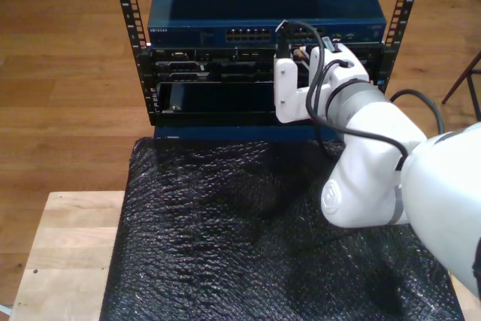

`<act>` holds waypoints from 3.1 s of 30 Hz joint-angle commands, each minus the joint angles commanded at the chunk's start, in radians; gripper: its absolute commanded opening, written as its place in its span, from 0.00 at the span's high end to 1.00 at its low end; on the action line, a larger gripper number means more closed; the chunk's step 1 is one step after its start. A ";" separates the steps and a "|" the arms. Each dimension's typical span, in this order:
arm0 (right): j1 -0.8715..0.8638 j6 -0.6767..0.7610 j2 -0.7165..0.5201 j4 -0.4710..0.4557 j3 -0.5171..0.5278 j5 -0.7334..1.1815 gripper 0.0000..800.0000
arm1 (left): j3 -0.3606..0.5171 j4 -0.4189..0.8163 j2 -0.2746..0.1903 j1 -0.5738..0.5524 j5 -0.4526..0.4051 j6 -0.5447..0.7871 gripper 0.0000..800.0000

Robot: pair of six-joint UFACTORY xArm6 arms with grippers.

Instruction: Grab the cable and plug it in

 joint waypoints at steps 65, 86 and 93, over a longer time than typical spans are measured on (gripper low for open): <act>0.066 -0.008 0.512 0.321 -0.373 -0.623 1.00 | 0.000 0.000 0.000 0.000 0.000 -0.002 0.00; 0.069 -0.052 0.618 0.334 -0.519 -0.595 1.00 | 0.000 0.000 0.000 0.000 0.000 -0.002 0.00; 0.069 -0.064 0.618 0.370 -0.522 -0.583 1.00 | 0.000 0.000 0.000 0.000 0.000 -0.002 0.00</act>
